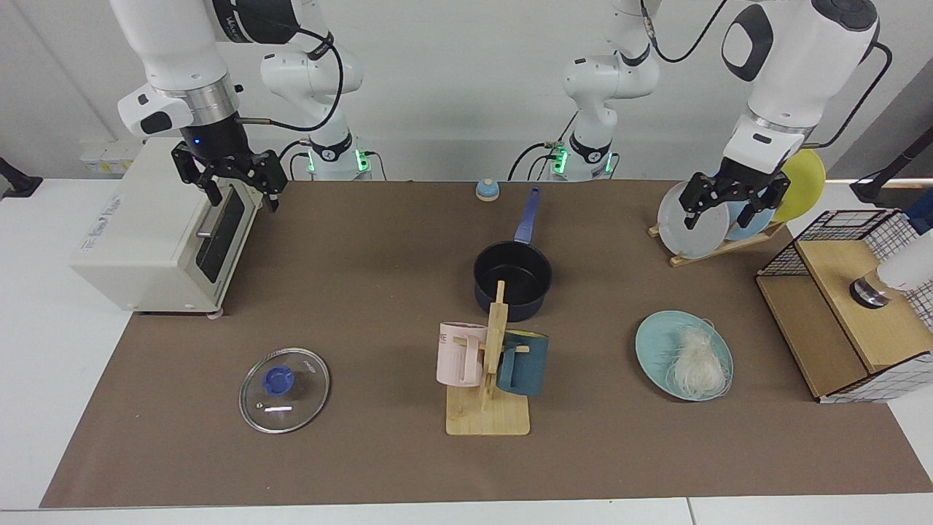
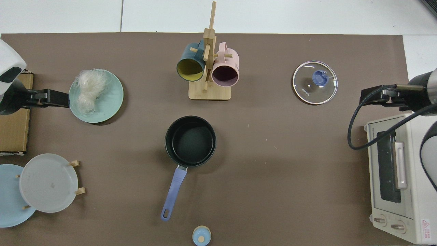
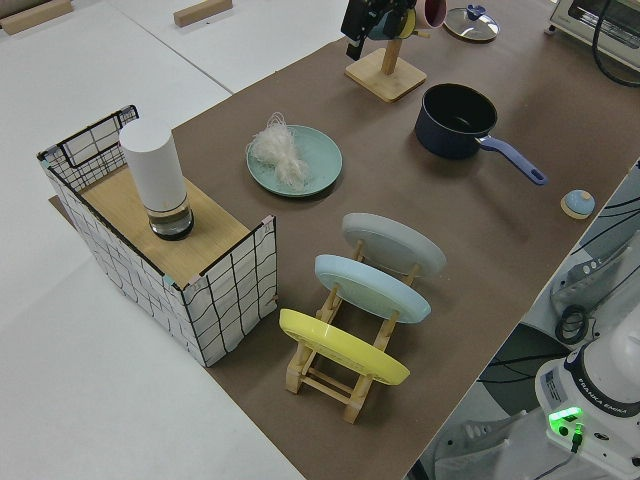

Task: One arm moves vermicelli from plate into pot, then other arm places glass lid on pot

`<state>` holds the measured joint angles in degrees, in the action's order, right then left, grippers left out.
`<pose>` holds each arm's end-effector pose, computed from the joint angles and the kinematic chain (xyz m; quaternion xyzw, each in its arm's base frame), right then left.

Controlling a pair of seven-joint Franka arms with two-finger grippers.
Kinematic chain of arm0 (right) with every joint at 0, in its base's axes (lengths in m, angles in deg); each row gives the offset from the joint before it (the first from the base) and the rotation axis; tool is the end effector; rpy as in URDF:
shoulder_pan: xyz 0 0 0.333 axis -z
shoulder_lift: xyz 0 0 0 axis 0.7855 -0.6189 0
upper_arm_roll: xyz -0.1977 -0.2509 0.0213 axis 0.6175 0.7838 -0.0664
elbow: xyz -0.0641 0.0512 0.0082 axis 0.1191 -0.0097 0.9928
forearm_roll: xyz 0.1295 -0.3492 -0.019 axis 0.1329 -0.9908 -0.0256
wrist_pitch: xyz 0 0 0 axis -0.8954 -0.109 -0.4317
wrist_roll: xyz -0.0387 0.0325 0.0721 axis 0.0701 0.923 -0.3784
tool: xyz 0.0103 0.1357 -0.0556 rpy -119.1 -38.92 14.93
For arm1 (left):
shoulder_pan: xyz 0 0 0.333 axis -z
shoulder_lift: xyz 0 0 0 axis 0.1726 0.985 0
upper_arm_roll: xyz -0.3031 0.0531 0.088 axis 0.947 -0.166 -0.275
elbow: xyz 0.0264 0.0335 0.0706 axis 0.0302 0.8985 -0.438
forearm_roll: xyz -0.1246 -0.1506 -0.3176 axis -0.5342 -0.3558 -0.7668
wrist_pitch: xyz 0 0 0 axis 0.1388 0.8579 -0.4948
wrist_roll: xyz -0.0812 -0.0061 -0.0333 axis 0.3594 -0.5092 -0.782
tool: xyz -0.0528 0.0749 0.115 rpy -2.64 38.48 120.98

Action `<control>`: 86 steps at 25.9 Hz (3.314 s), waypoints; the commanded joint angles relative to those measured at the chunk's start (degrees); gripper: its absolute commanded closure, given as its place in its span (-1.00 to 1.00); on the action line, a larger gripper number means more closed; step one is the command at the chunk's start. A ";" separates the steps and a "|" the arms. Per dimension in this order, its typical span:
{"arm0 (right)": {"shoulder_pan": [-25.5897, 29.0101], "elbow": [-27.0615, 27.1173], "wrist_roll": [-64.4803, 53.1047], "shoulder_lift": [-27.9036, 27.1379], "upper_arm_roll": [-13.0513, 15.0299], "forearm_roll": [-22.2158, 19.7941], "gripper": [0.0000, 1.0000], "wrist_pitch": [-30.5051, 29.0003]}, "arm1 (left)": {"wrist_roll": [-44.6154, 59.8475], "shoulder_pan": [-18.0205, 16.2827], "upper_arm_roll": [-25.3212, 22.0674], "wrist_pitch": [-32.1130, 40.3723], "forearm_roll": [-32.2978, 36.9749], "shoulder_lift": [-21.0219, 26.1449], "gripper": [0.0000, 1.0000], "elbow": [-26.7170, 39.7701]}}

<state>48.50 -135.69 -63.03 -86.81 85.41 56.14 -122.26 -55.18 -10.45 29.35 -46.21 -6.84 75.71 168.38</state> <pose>0.5518 0.0170 0.5962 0.9950 -0.0854 0.0508 0.0076 0.5637 -0.0155 0.5730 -0.9984 0.0097 -0.0562 0.0031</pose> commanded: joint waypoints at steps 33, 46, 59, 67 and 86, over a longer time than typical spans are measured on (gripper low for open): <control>0.81 -0.11 -1.13 0.35 -0.34 0.52 -1.00 0.21 | 2.65 -4.41 0.13 -27.92 -0.47 26.27 -1.00 -2.56; 0.81 -0.11 -1.13 0.35 -0.34 0.52 -1.00 0.12 | 3.09 -3.88 0.04 -35.05 1.54 26.62 -1.00 5.44; 0.81 -0.11 -1.13 0.44 -0.34 0.52 -1.00 0.21 | 5.81 -3.27 0.13 -36.10 4.45 27.15 -1.00 5.18; 1.34 -0.11 -1.21 0.35 -0.34 0.52 -1.00 0.21 | 5.91 -3.44 0.21 -38.21 4.45 27.85 -1.00 5.00; 1.34 0.68 -1.83 0.35 -0.34 -0.36 -1.00 1.09 | 4.32 -4.32 0.21 -42.34 4.45 31.28 1.00 5.00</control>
<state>48.94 -135.68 -63.03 -86.77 85.51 56.11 -122.23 -50.82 -14.24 29.18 -87.48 -3.79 106.65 172.60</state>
